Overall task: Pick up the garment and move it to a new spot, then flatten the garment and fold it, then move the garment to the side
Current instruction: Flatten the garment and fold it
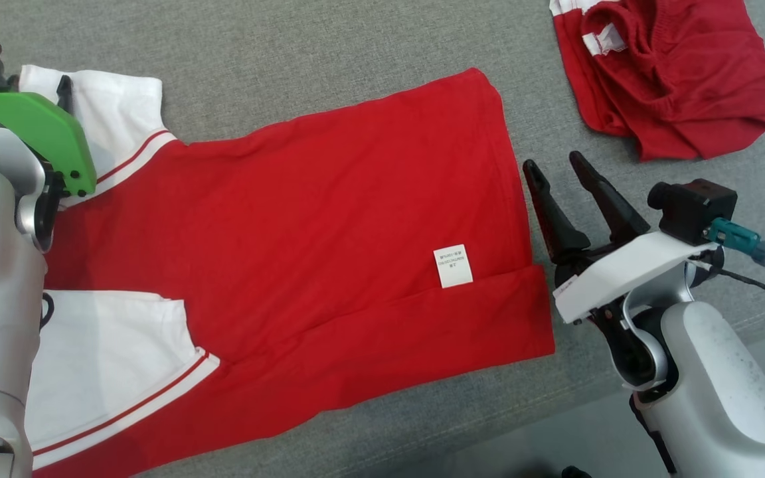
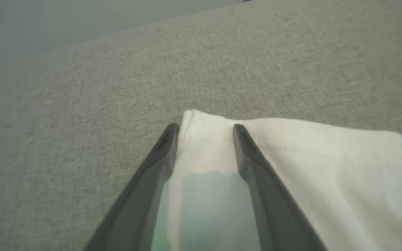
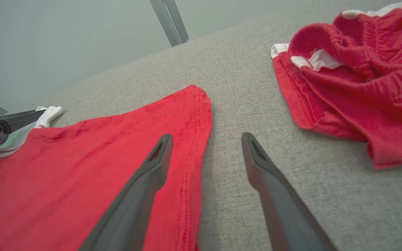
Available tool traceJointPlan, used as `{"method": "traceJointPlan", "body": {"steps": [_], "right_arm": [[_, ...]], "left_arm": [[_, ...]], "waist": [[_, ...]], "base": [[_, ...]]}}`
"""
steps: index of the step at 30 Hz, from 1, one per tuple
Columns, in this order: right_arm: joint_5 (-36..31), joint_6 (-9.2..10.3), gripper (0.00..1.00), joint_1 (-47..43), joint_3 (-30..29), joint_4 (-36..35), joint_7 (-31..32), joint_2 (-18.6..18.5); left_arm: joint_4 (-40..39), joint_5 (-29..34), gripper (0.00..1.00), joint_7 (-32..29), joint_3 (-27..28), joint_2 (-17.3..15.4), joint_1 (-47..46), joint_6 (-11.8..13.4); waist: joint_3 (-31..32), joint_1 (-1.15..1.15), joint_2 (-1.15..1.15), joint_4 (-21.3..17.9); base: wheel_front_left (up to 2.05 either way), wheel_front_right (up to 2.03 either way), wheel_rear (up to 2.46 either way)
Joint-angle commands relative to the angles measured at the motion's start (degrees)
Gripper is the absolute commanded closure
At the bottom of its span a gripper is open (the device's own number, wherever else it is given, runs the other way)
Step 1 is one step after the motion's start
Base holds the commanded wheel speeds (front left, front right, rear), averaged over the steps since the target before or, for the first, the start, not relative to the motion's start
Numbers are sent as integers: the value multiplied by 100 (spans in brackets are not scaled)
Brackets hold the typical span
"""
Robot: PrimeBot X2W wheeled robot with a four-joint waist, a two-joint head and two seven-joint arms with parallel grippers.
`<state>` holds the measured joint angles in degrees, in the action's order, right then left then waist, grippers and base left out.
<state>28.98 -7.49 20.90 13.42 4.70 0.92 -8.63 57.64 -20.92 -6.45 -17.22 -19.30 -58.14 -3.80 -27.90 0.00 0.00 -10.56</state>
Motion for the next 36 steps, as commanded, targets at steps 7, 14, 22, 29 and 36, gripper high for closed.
{"method": "traceJointPlan", "body": {"steps": [7,14,22,29,36], "right_arm": [[-158,0,0,653,25,404,196,-232],[-362,0,0,1528,178,1409,599,-529],[-361,1,0,2236,480,2465,883,-661],[-319,1,0,2622,583,3074,981,-718],[-307,1,11,2908,806,3580,1295,-738]], "left_arm": [[164,-14,100,324,-141,180,-94,-135],[-51,-91,100,1072,-182,362,-204,-220],[-374,-162,100,1421,-294,395,-36,-291],[-528,-251,100,1382,-377,426,94,-308],[-609,-290,100,1372,-400,448,152,-279]], "waist": [[127,0,0,245],[216,0,0,662],[221,0,0,1075],[207,0,0,1216],[180,0,0,1268]], "base": [[0,0,0],[0,0,0],[0,0,0],[0,0,0],[0,0,0]]}}
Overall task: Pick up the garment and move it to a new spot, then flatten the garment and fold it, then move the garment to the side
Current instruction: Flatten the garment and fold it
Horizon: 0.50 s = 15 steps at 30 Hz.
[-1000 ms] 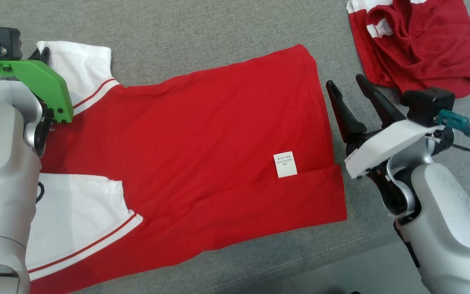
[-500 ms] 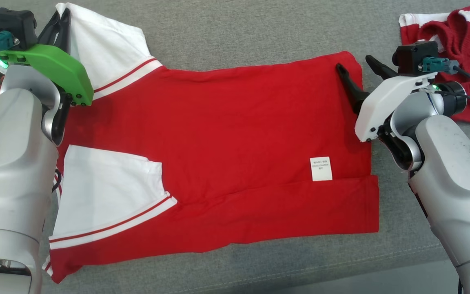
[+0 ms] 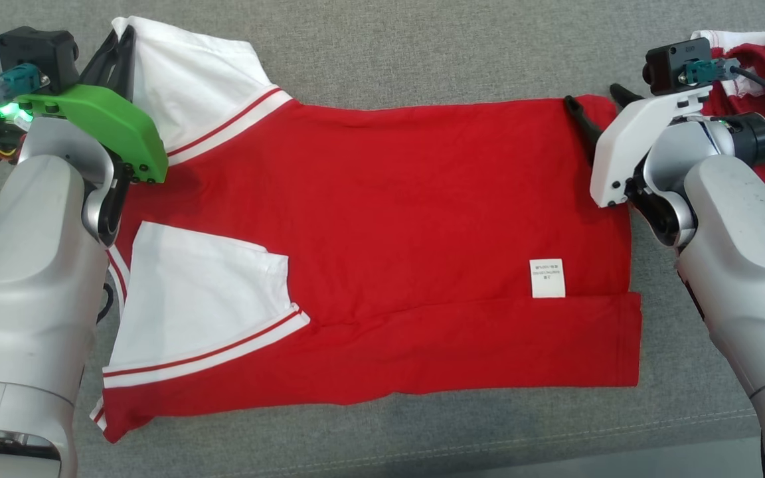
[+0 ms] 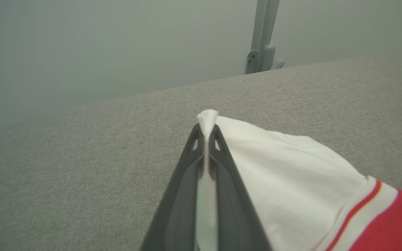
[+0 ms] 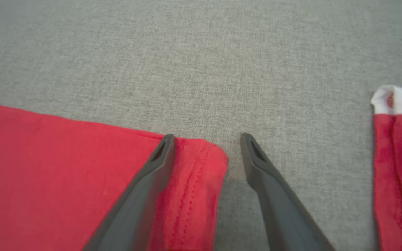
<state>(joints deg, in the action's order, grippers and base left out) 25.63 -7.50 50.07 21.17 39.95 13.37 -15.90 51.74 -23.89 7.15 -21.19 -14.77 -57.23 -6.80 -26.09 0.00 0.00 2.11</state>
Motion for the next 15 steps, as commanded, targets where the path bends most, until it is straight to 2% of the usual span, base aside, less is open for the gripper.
{"method": "traceJointPlan", "body": {"steps": [1,2,3,5,7,8,9,11,15], "right_arm": [[65,2,32,6,77,110,104,-2],[83,2,48,20,109,143,132,0],[100,2,52,34,146,165,150,2],[84,2,51,56,230,189,202,-28],[82,2,36,64,290,203,251,-54],[82,2,36,64,290,203,251,-54],[70,2,28,66,329,199,282,-69],[42,2,0,57,402,164,392,-112],[90,2,0,0,462,60,524,-153]], "left_arm": [[-26,2,100,10,-9,-1,71,26],[-29,-3,100,7,-13,2,86,32],[-34,-15,100,2,-18,4,98,37],[-51,-35,100,-8,-28,2,121,35],[-71,-57,100,-18,-40,-5,142,34],[-71,-57,100,-18,-40,-5,142,34],[-85,-59,100,-27,-45,-10,154,33],[-122,-83,100,-43,-57,-34,189,33],[-192,-120,100,-74,-68,-62,208,42]], "waist": [[3,0,0,6],[8,0,0,9],[15,0,0,8],[36,0,0,-1],[59,0,0,-13],[59,0,0,-13],[71,0,0,-20],[92,0,0,-38],[84,0,0,-52]], "base": [[0,0,0],[0,0,0],[0,0,0],[0,0,0],[0,0,0],[0,0,0],[0,0,0],[0,0,0],[0,0,0]]}}
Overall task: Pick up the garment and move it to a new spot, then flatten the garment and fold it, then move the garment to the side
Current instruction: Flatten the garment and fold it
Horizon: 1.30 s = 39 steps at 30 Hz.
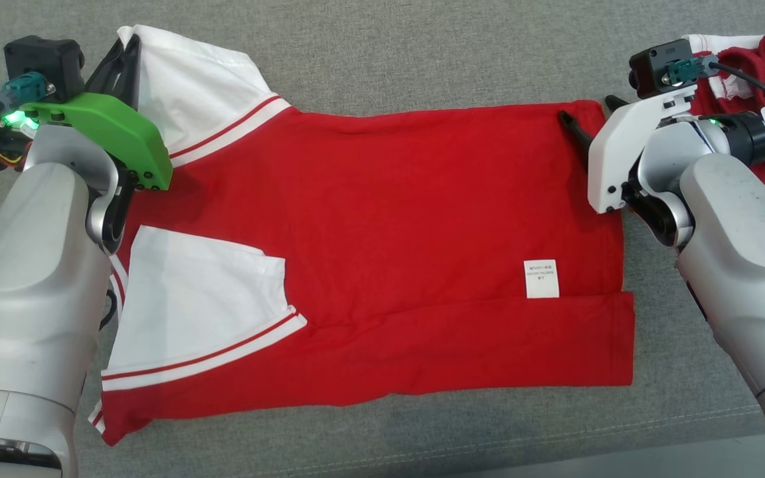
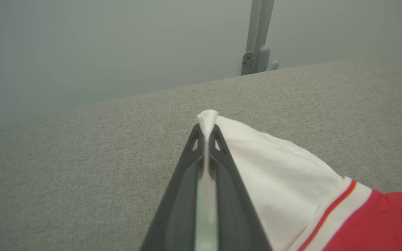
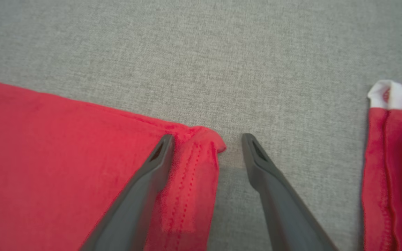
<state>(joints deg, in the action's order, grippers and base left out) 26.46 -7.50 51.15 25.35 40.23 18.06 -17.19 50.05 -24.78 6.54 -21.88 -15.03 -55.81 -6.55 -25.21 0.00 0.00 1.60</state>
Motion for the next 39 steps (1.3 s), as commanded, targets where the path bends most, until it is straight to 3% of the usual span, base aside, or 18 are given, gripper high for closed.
{"method": "traceJointPlan", "body": {"steps": [1,3,4,6,7,16,24,33,39], "right_arm": [[19,2,25,-132,55,16,81,-33],[39,2,57,-165,66,-5,80,-29],[55,2,61,-178,67,-5,66,-19],[81,4,91,-200,50,7,30,-5],[94,6,100,-191,19,-16,-58,-1],[38,6,100,-230,-211,-85,-1027,44],[408,5,100,-1175,-124,-657,-1783,-84],[439,5,100,-2491,-441,-1204,-2223,-137],[436,5,100,-3080,-714,-1445,-2300,-2]], "left_arm": [[-40,-36,100,-20,-1,-38,71,25],[-65,-53,100,-31,-6,-38,85,40],[-75,-60,100,-33,-8,-40,92,49],[-89,-79,100,-37,-14,-40,99,53],[-95,-83,100,-35,-18,-42,99,56],[-300,-171,100,300,3,-82,364,66],[-1253,-404,100,567,75,-173,1517,128],[-2652,-705,100,458,202,-263,3294,610],[-3146,-978,100,343,306,-218,4139,880]], "waist": [[-10,0,0,-1],[-21,0,0,2],[-23,0,0,3],[-20,0,0,9],[-16,0,0,11],[289,0,0,-13],[899,0,0,7],[1587,0,0,120],[1794,0,0,122]], "base": [[0,0,0],[0,0,0],[0,0,0],[0,0,0],[0,0,0],[0,0,0],[0,0,0],[0,0,0],[0,0,0]]}}
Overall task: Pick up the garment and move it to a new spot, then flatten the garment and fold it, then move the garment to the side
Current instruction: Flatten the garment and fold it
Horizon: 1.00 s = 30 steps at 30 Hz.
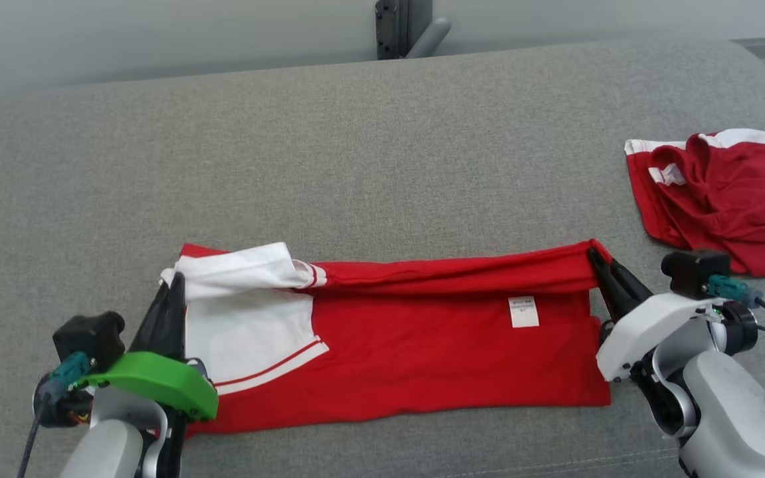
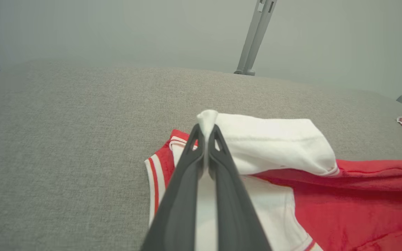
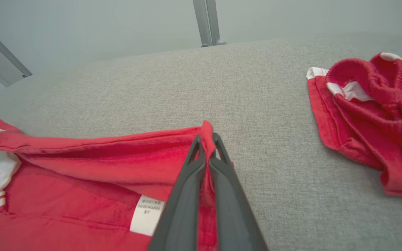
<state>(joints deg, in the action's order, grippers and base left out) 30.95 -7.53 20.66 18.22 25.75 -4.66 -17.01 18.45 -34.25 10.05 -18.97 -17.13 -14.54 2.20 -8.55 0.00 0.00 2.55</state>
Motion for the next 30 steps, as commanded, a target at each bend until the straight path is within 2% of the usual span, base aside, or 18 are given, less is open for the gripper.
{"method": "traceJointPlan", "body": {"steps": [1,11,12,13,14,15,16,18,19,21,22,30], "right_arm": [[-31,8,100,-144,-53,-40,-52,9],[-414,8,100,-853,-277,-183,-255,340],[-462,8,97,-907,-294,-166,-285,376],[-494,8,76,-970,-313,-151,-318,419],[-508,8,58,-1032,-348,-142,-368,459],[-526,8,23,-1088,-378,-143,-413,481],[-551,8,0,-1160,-431,-141,-471,500],[-552,8,0,-1309,-548,-172,-575,567],[-559,8,0,-1383,-613,-199,-613,593],[-591,8,0,-1541,-770,-267,-675,628],[-592,8,0,-1619,-855,-307,-711,648],[-779,8,0,-2050,-1655,-590,-733,814]], "left_arm": [[-57,-53,100,-28,17,14,148,40],[-181,-345,100,-53,42,173,993,287],[-149,-341,100,-54,20,186,1042,298],[-105,-335,100,-60,-2,202,1090,316],[-65,-362,100,-73,-13,233,1136,333],[-31,-391,100,-68,-11,254,1171,339],[18,-386,100,-61,-10,261,1205,342],[100,-418,100,-68,-12,275,1282,351],[126,-430,87,-50,-8,280,1309,349],[158,-439,21,11,17,279,1358,371],[171,-452,0,29,31,280,1389,381],[-60,-277,0,336,200,222,1474,591]], "waist": [[151,0,0,26],[300,0,0,-76],[316,0,0,-82],[336,0,0,-88],[353,0,0,-92],[366,0,0,-91],[384,0,0,-90],[419,0,0,-88],[430,0,0,-88],[453,0,0,-88],[465,0,0,-89],[562,0,0,-65]], "base": [[0,0,0],[0,0,0],[0,0,0],[0,0,0],[0,0,0],[0,0,0],[0,0,0],[0,0,0],[0,0,0],[0,0,0],[0,0,0],[0,0,0]]}}
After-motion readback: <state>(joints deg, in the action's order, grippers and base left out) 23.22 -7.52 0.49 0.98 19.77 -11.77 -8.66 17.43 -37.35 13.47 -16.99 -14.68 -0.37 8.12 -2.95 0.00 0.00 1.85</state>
